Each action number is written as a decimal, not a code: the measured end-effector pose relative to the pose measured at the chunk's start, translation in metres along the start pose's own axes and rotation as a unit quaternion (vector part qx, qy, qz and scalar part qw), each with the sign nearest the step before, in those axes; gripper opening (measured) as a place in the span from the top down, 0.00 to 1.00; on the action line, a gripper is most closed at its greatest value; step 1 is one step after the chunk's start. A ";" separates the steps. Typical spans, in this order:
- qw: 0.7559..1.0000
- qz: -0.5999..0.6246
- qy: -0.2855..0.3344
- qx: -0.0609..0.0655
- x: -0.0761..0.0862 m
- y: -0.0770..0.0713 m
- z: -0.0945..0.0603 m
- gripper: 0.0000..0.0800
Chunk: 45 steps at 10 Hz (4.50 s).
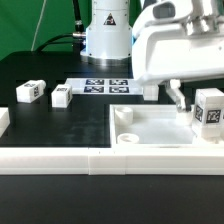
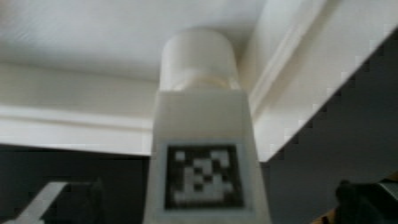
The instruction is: Assemble one leg
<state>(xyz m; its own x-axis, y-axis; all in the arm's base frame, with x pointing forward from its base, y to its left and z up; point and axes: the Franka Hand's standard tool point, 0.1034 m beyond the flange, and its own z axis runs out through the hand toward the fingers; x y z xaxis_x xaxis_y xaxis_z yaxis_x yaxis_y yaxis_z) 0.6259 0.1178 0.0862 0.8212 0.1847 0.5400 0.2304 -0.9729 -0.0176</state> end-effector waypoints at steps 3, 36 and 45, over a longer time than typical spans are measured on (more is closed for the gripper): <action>1.000 -0.001 -0.008 0.002 0.006 0.000 -0.007 0.19; 0.811 0.510 -0.276 -0.077 -0.008 -0.012 0.009 0.23; 0.958 -0.020 -0.281 0.056 0.006 -0.001 0.005 0.19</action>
Offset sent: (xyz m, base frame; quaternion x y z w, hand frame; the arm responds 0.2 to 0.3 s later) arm 0.0000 0.0000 0.0000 0.0000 -0.0799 0.0000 0.9968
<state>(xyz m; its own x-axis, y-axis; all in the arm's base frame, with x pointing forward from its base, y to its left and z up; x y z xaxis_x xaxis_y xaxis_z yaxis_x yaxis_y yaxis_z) 0.6332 0.1209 0.0848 0.9546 0.2977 0.0053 0.2964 -0.9484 -0.1131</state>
